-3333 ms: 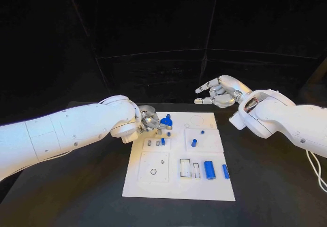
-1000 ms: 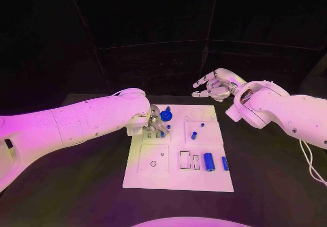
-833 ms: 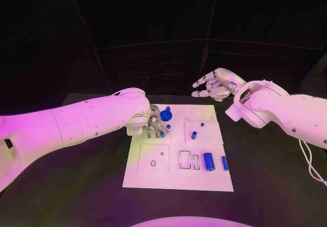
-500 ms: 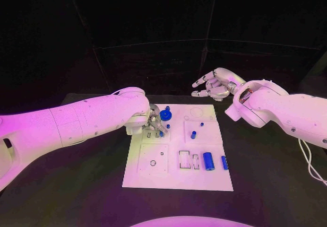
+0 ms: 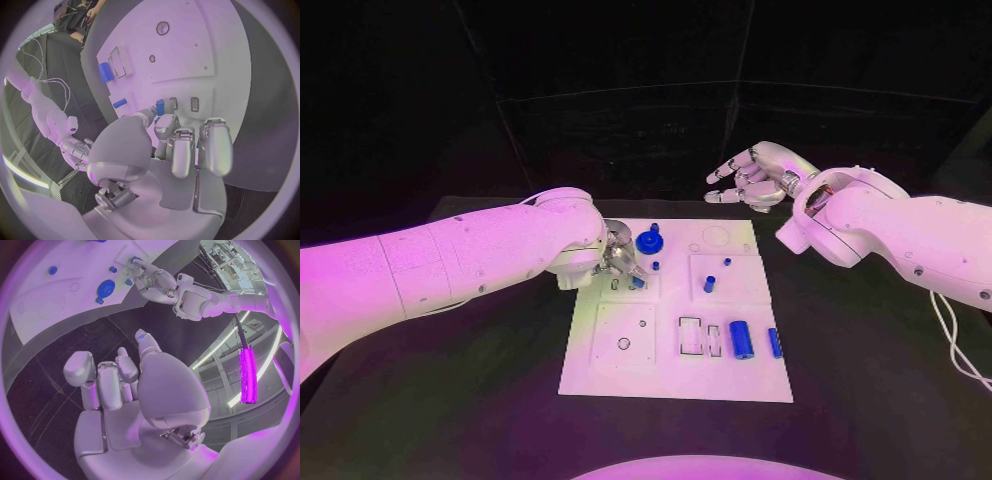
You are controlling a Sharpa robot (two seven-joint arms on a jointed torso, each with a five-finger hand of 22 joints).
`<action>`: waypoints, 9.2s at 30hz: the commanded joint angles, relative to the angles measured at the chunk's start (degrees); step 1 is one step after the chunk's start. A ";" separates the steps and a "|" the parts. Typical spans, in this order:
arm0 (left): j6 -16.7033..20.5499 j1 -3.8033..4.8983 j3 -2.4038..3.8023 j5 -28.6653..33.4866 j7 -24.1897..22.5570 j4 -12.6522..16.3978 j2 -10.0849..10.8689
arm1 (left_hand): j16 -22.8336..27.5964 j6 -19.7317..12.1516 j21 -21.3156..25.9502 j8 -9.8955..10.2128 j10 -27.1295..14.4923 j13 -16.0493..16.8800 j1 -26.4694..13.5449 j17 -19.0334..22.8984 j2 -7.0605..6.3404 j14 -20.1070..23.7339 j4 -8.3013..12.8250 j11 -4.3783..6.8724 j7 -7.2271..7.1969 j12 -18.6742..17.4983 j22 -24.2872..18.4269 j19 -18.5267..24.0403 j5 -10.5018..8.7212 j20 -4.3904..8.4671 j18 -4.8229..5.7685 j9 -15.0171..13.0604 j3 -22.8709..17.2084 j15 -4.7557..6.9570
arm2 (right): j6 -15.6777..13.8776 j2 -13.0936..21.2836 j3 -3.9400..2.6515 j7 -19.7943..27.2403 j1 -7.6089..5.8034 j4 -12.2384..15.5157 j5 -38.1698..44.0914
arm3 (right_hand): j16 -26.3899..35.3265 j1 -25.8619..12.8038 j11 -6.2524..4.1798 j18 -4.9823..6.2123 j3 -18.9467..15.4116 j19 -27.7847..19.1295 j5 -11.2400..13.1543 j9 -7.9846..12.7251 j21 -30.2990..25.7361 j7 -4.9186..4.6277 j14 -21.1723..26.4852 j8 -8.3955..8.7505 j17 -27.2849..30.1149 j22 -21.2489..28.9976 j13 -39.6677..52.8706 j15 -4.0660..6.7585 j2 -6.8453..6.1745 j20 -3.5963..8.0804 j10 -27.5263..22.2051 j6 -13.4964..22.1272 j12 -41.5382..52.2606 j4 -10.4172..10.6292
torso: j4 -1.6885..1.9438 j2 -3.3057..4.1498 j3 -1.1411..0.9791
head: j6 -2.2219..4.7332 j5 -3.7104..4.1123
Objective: Assemble the parts on the task board
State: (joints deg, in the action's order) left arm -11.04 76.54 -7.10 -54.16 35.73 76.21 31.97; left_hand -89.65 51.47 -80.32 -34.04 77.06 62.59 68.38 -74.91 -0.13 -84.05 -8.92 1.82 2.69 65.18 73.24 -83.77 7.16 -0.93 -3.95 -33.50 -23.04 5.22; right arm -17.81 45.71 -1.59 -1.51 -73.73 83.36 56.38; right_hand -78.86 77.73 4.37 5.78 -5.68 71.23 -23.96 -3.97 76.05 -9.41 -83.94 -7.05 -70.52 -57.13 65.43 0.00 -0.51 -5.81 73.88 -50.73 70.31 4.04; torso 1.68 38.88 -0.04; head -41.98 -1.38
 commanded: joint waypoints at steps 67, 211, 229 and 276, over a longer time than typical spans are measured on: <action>4.36 -2.43 -0.20 -3.33 -0.87 3.03 3.67 | -0.35 -0.11 -0.17 -1.83 0.73 -0.58 -4.11 -15.09 -2.60 -5.95 11.50 0.01 -0.19 -0.23 1.06 -0.68 -0.41 -0.14 0.73 -1.85 -17.55 0.04 | -3.70 -0.79 -0.02 0.61 -0.12 -1.63 -1.67 | 15.80 2.77 -0.76 4.56 -2.92 -11.60 -2.34 -0.15 -15.47 0.74 2.37 -2.66 17.21 23.57 -24.58 0.75 0.04 0.29 -14.35 -1.13 -20.89 2.10 | -0.17 0.04 -0.03 | -1.49 -0.52; -11.33 -0.22 4.21 -5.47 -5.82 -24.81 -7.08 | -0.35 3.56 3.82 5.22 -1.77 -3.97 0.20 -15.09 2.07 -5.95 -3.13 -0.80 0.52 -1.77 -2.20 0.70 -4.43 -0.65 -0.11 4.70 27.24 -0.60 | -1.75 -2.28 0.00 0.49 -0.08 -3.39 -1.68 | 16.86 3.13 -0.76 4.76 -3.29 -12.06 -2.49 -0.05 -17.09 0.75 2.58 -3.18 17.86 25.41 -25.60 0.75 -0.17 0.31 -14.45 -0.98 -20.81 2.56 | -0.35 0.40 0.05 | -1.31 -1.02; -10.91 -0.24 4.19 -5.50 -7.06 -24.91 -7.24 | -0.35 3.58 3.85 5.43 -1.68 -4.09 4.42 -15.09 7.06 -5.95 -0.31 -0.52 0.19 -1.85 -2.05 0.72 -4.43 -0.57 -0.11 5.13 24.09 -0.44 | -1.71 -2.26 0.00 0.48 -0.08 -3.37 -1.68 | 16.86 3.13 -0.76 4.76 -3.29 -12.06 -2.49 -0.05 -17.09 0.75 2.58 -3.18 17.86 25.41 -25.60 0.75 -0.17 0.31 -14.45 -0.98 -20.81 2.56 | -0.37 0.38 0.07 | -1.69 -0.82; 3.37 -1.73 3.14 -5.16 -10.45 0.31 7.78 | -0.35 2.59 4.16 1.86 -0.80 -6.36 -2.56 -15.09 -1.40 -5.95 14.06 -0.44 0.27 -3.27 -1.31 0.43 -1.03 -0.67 -0.10 3.64 -13.91 -0.50 | -1.62 -1.50 0.01 0.45 -0.08 -3.47 -1.68 | 16.89 3.33 -0.78 4.76 -3.25 -12.01 -2.58 -0.05 -17.22 0.75 2.55 -3.26 17.81 25.50 -25.72 0.76 -0.12 0.31 -14.43 -0.95 -20.72 2.57 | -0.38 0.38 0.14 | -1.73 -1.53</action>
State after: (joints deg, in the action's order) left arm -9.32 74.82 -3.88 -56.74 26.63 76.01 39.66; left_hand -89.65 53.98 -76.11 -31.80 75.87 56.28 66.09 -74.91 -1.70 -84.05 -2.68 1.43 3.32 61.91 71.89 -82.84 5.81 -1.64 -3.96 -29.76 -28.81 4.58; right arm -19.70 44.16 -1.55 -1.48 -73.69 79.93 54.86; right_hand -62.18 80.58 3.59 9.80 -8.90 59.51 -26.17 -4.03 59.18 -8.69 -81.58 -9.96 -52.65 -31.70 39.77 0.71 -0.67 -5.53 59.97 -51.64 49.69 6.33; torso 1.39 39.21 0.08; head -43.74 -2.86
